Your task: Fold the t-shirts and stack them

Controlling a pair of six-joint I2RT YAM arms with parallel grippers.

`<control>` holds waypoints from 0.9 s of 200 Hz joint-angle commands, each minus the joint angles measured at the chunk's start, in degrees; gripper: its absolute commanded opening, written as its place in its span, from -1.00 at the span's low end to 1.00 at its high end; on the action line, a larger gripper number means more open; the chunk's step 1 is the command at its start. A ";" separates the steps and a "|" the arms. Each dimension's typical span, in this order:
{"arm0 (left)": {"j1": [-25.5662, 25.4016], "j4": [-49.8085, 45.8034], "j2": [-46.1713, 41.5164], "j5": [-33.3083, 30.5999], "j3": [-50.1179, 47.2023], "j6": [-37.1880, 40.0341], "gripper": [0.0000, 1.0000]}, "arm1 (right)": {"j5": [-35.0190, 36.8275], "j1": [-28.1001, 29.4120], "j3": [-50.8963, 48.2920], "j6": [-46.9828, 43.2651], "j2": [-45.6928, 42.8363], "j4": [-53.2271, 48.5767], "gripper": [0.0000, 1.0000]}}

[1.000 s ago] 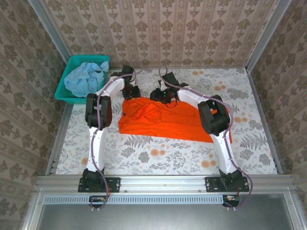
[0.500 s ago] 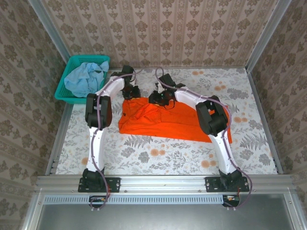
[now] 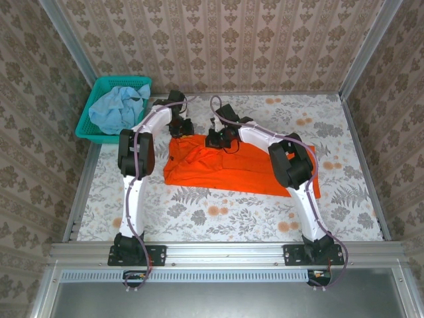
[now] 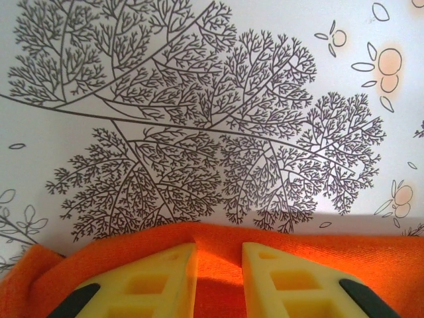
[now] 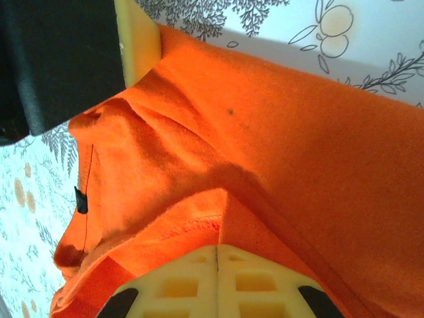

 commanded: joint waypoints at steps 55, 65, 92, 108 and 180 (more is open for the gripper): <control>0.74 -3.01 2.66 -1.53 0.75 2.77 -0.51 | -6.01 0.77 -11.45 -8.20 -10.21 -1.59 -1.00; 0.81 -3.04 2.80 -1.61 0.84 2.91 -0.51 | -6.53 0.78 -12.29 -9.17 -10.72 -1.74 -1.00; 0.78 -3.00 3.20 -1.53 1.49 3.38 -0.51 | -7.42 0.78 -13.56 -12.30 -11.25 -3.49 -1.00; 0.80 -3.23 3.51 -1.53 2.04 3.82 -0.51 | -8.24 0.69 -13.54 -14.54 -11.29 -5.24 -1.00; 1.06 -3.67 3.50 -1.44 2.02 5.33 -0.50 | -10.29 -0.04 -16.91 -19.02 -12.95 -9.82 -0.96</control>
